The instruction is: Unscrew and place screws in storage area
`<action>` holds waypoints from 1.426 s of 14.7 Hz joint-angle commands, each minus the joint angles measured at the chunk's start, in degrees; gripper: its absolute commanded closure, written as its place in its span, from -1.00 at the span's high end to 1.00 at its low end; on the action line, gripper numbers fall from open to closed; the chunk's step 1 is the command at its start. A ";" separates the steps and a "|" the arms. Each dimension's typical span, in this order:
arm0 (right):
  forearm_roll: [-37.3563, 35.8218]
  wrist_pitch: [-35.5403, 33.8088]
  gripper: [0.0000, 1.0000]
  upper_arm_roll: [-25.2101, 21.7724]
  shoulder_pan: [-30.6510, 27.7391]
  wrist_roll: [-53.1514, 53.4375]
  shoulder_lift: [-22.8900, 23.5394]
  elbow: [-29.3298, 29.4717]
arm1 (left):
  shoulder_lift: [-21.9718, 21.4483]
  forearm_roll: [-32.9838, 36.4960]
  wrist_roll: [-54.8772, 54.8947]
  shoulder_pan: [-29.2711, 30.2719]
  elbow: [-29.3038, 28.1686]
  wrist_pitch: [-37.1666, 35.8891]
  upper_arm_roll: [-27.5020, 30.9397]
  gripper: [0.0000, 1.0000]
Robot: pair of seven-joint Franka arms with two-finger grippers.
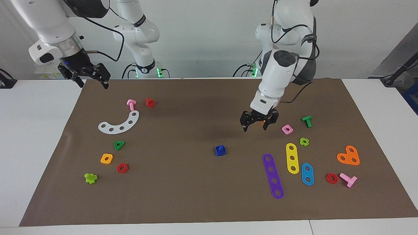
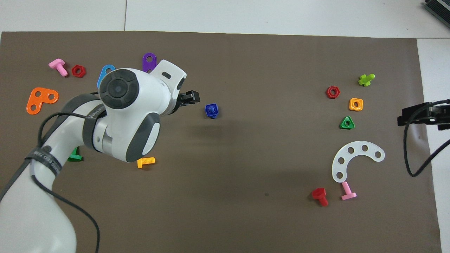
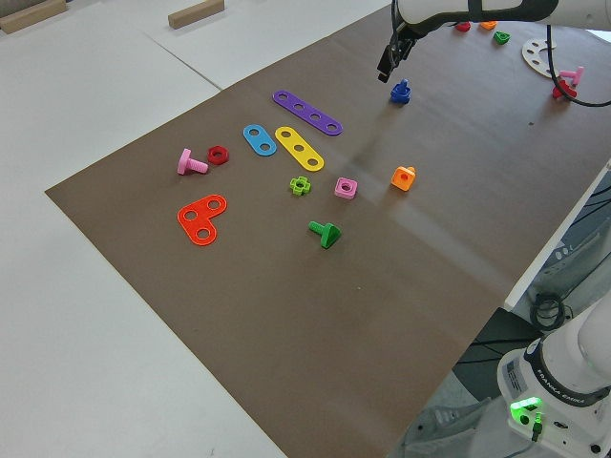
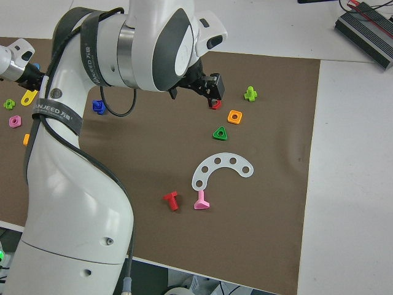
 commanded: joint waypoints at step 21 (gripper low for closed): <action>0.25 1.00 1.00 0.74 -1.00 0.59 -1.61 -2.60 | 15.55 9.46 -3.00 -6.98 8.87 5.60 1.42 0.39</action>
